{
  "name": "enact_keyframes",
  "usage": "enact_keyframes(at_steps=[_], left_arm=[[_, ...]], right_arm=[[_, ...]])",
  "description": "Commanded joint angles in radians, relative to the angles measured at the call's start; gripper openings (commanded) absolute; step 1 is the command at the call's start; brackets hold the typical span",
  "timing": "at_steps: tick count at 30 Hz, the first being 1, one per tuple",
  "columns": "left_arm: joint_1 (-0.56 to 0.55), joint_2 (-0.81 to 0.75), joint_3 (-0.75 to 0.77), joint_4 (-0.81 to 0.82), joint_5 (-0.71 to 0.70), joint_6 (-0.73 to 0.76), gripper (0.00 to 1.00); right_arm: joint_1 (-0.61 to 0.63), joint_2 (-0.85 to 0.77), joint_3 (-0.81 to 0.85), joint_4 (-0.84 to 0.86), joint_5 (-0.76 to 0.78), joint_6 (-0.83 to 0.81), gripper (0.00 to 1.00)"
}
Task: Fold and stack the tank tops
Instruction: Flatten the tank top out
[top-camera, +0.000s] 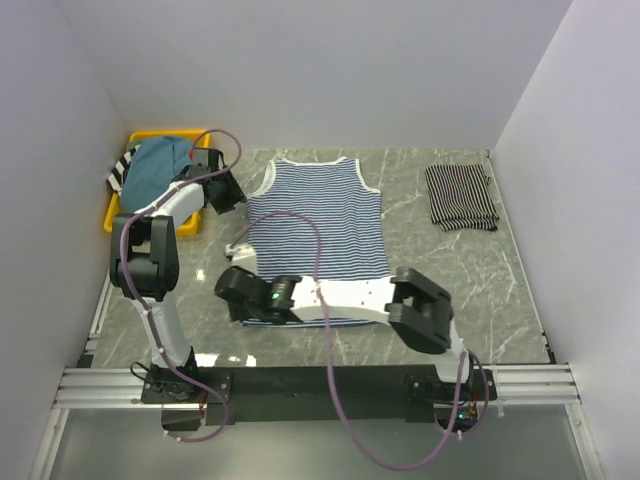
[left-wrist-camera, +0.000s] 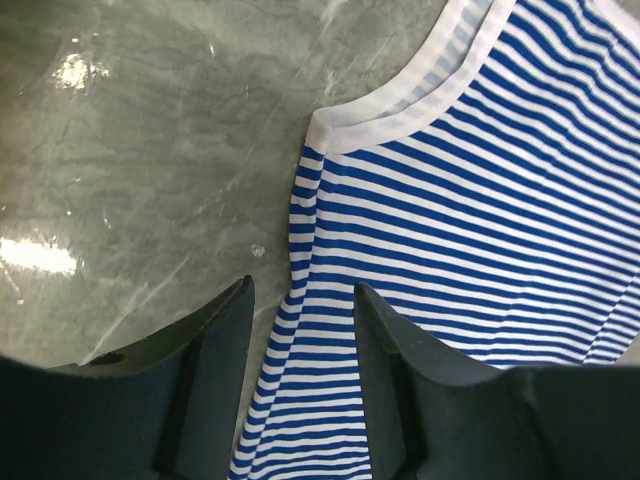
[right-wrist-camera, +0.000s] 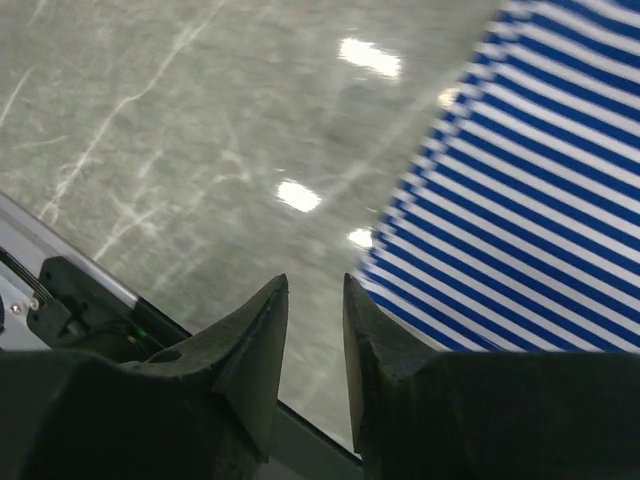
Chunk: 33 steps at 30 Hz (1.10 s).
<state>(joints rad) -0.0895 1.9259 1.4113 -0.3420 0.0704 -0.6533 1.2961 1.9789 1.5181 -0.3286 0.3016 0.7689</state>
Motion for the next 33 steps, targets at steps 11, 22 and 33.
enact_keyframes(at_steps=[11, 22, 33], left_arm=[[0.017, 0.021, 0.087, 0.017, 0.117, 0.078, 0.50], [0.017, 0.019, 0.087, 0.024, 0.132, 0.077, 0.50], [0.019, 0.021, 0.094, 0.018, 0.120, 0.073, 0.49]], right_arm=[[0.072, 0.167, 0.172, -0.171, 0.134, 0.003, 0.45], [0.072, 0.251, 0.270, -0.230, 0.206, -0.010, 0.47], [0.072, 0.310, 0.326, -0.265, 0.211, -0.016, 0.42]])
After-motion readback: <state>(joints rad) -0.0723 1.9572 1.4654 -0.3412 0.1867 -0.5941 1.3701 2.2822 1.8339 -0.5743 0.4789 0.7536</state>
